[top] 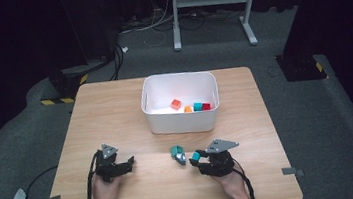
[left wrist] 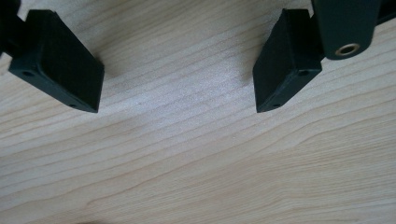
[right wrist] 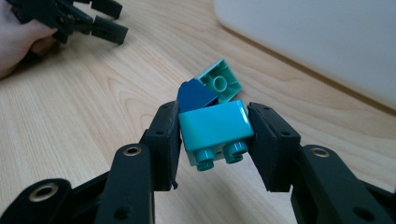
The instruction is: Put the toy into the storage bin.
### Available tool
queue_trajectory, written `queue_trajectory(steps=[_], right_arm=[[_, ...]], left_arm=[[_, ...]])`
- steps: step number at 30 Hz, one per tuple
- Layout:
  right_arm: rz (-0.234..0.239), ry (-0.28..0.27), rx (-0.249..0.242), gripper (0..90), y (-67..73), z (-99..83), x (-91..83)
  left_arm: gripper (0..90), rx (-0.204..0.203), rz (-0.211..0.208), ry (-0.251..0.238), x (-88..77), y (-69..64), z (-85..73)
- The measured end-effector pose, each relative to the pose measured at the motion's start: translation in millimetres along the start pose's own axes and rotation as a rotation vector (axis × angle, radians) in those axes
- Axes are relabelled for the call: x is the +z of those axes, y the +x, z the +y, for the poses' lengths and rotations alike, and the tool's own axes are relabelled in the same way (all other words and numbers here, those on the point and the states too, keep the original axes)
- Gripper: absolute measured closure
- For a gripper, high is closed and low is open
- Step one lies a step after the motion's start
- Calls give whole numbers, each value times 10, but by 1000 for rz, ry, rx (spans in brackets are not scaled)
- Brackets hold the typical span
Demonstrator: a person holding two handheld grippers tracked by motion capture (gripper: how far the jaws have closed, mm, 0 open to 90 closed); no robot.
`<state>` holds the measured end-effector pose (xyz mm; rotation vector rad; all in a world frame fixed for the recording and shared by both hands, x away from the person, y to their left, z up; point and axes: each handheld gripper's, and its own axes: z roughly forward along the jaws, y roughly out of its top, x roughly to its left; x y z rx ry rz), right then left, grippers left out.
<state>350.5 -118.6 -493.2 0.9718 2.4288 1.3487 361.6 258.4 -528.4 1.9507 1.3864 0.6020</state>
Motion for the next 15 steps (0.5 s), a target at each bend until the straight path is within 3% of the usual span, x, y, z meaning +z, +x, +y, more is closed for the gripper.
queue_trajectory(steps=[15], right_arm=[[5, -32, -4, 554, -128, 254, -141]], left_arm=[[166, -1, 0, 0, 0, 0, 0]])
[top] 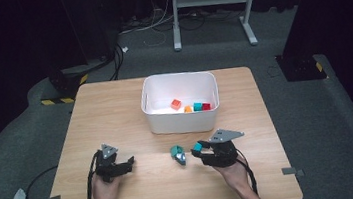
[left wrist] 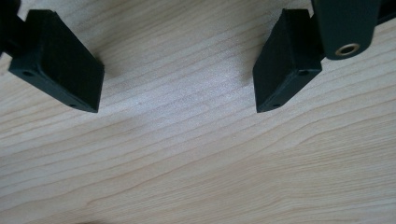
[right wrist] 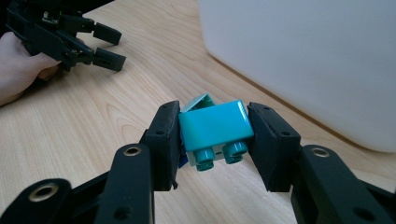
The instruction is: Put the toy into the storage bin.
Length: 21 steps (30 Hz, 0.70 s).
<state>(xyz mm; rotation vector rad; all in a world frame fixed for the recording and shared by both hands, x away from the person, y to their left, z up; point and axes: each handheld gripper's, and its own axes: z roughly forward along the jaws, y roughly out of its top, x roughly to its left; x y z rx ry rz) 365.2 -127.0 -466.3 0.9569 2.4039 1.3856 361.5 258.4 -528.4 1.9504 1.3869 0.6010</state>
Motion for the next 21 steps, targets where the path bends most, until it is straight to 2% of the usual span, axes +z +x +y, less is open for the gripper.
queue_trajectory(steps=[14, 16, 21], right_arm=[[-13, -29, 28, 554, -122, 220, -159], [-18, -38, 19, 554, -131, 260, -186], [-10, -50, 25, 553, -175, 367, -233]], left_arm=[[166, 0, 0, 0, 0, 0, 0], [166, 0, 0, 0, 0, 0, 0], [166, 0, 0, 0, 0, 0, 0]])
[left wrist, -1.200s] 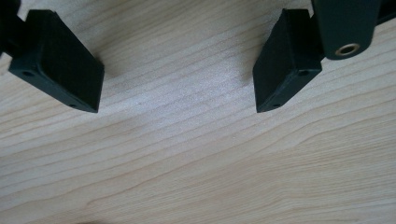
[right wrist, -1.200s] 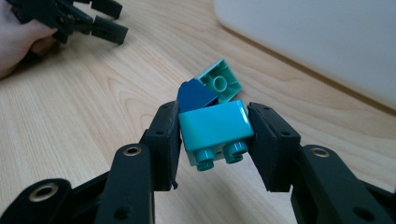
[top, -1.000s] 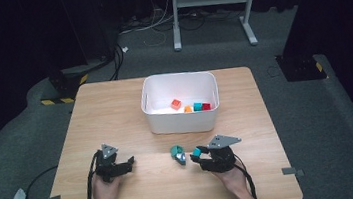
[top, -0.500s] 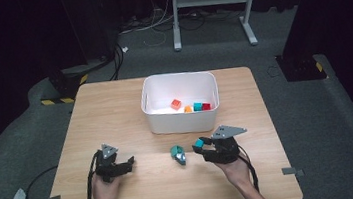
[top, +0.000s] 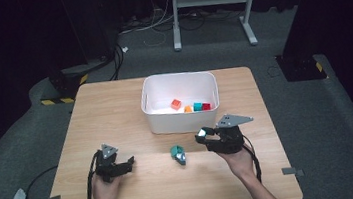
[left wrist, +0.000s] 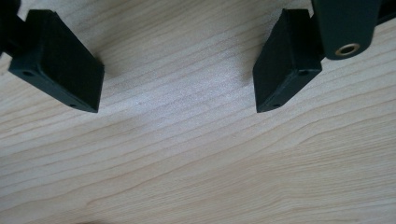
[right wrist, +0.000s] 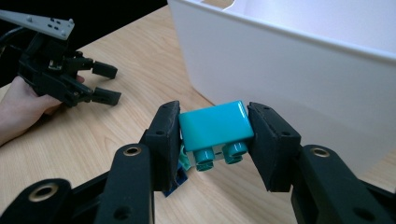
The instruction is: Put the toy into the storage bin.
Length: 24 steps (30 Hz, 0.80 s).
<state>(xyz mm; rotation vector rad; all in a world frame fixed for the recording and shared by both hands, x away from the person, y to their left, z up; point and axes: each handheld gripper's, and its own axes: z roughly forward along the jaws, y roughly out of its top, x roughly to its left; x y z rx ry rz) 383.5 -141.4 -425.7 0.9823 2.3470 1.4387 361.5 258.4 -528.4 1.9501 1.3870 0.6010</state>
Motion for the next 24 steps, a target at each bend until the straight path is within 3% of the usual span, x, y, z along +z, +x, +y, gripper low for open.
queue_trajectory(steps=[24], right_arm=[[-2, -26, -10, 556, -108, 513, -106]], left_arm=[[166, 0, 0, 0, 0, 0, 0]])
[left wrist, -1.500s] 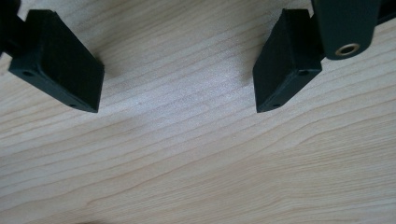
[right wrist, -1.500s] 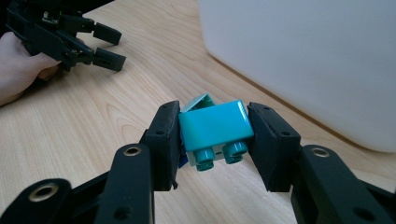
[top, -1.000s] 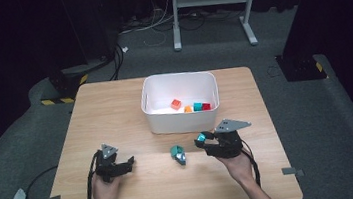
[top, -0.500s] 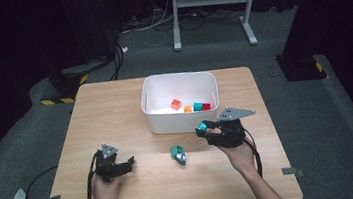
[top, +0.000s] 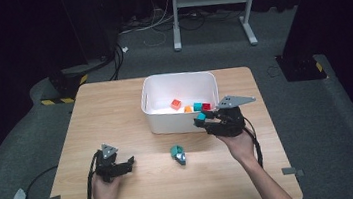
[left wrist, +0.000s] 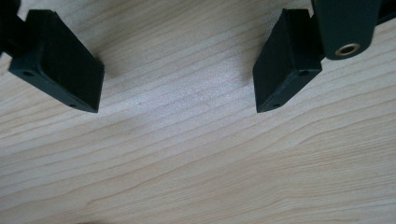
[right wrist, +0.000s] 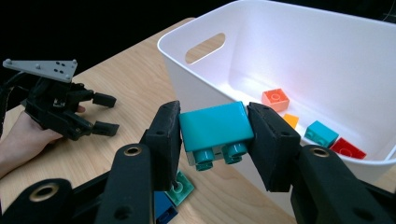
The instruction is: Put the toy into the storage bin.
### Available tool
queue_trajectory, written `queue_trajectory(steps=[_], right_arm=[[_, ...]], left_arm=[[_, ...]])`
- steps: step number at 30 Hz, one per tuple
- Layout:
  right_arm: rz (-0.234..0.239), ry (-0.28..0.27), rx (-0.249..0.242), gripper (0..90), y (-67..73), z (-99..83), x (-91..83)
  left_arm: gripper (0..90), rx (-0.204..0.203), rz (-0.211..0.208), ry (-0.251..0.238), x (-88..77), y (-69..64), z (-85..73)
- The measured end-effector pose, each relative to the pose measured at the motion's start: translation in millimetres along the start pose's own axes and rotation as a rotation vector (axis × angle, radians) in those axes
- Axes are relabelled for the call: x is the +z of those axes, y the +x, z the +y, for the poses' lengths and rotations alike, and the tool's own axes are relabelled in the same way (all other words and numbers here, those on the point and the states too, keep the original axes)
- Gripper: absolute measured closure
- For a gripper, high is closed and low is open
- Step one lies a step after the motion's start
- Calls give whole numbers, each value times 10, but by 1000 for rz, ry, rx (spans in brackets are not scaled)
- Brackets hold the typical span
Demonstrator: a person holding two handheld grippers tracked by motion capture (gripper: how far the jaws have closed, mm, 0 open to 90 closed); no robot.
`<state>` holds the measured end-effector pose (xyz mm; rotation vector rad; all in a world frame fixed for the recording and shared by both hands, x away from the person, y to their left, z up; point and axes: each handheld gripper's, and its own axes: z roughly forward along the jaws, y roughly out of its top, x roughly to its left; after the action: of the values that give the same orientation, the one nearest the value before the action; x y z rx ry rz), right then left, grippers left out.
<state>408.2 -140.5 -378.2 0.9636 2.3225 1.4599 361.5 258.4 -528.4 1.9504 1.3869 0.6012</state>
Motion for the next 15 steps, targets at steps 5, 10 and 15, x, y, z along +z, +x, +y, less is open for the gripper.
queue_trajectory(steps=[5, 10, 15], right_arm=[[2, -11, 6, 557, -33, 95, -15], [-4, -16, 11, 557, -91, 188, -1], [-13, -15, 15, 557, -121, 266, 20]], left_arm=[[166, 0, 0, 0, 0, 0, 0], [166, 0, 0, 0, 0, 0, 0], [166, 0, 0, 0, 0, 0, 0]])
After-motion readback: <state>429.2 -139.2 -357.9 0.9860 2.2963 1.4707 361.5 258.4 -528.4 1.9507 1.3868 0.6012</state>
